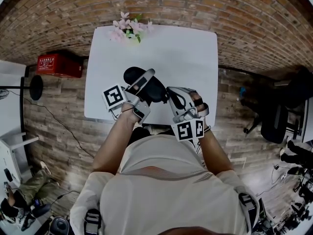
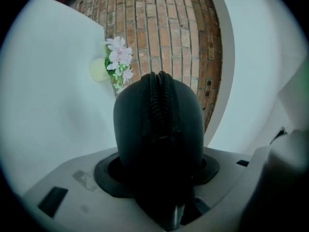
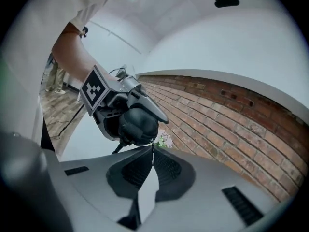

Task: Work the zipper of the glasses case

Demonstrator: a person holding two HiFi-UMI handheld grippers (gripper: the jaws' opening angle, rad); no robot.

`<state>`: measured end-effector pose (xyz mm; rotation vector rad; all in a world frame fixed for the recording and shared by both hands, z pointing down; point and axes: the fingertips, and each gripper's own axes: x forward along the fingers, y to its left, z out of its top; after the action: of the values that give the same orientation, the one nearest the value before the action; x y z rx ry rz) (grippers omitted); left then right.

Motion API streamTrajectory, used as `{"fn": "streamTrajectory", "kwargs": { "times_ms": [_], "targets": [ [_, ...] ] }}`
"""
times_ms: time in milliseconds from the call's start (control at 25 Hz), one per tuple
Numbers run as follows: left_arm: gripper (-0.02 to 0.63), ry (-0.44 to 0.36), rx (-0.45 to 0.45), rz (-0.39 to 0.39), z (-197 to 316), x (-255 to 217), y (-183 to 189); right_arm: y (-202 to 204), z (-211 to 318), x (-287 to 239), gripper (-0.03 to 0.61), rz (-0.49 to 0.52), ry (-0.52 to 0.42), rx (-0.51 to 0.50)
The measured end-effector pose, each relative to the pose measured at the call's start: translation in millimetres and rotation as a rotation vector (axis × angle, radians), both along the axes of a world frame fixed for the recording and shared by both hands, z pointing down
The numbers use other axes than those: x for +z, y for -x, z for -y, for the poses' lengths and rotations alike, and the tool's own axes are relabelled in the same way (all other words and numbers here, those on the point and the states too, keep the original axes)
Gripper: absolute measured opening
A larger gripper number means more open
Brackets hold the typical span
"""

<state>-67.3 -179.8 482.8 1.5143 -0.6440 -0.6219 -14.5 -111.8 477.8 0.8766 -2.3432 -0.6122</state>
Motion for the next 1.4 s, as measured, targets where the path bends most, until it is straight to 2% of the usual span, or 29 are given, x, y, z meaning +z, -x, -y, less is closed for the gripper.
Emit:
{"fn": "streamTrajectory", "kwargs": {
  "times_ms": [80, 160, 480, 760, 1120, 1400],
  "targets": [
    [0.261, 0.015, 0.015, -0.063, -0.9, -1.2, -1.9, 0.3, -0.4, -5.9, 0.054, 0.024, -0.011, -0.02],
    [0.261, 0.011, 0.029, -0.092, -2.2, -3.6, -4.2, 0.4, 0.1, -9.6, 0.054, 0.034, -0.018, -0.034],
    [0.259, -0.025, 0.125, -0.131, -8.9, -13.8, -17.0, 0.1, 3.9, -14.2, 0.052, 0.072, 0.007, -0.054],
    [0.259, -0.123, 0.295, -0.124, -24.3, -31.9, -37.6, 2.8, 8.5, -21.0, 0.054, 0.109, 0.02, -0.075],
    [0.259, -0.161, 0.461, -0.127, -43.7, -33.2, -50.0, 5.2, 4.7, -21.6, 0.055, 0.052, -0.012, -0.126],
    [0.259, -0.185, 0.628, -0.119, -66.2, -33.6, -62.3, 6.6, 2.8, -22.3, 0.055, 0.059, -0.011, -0.153]
  ]
}}
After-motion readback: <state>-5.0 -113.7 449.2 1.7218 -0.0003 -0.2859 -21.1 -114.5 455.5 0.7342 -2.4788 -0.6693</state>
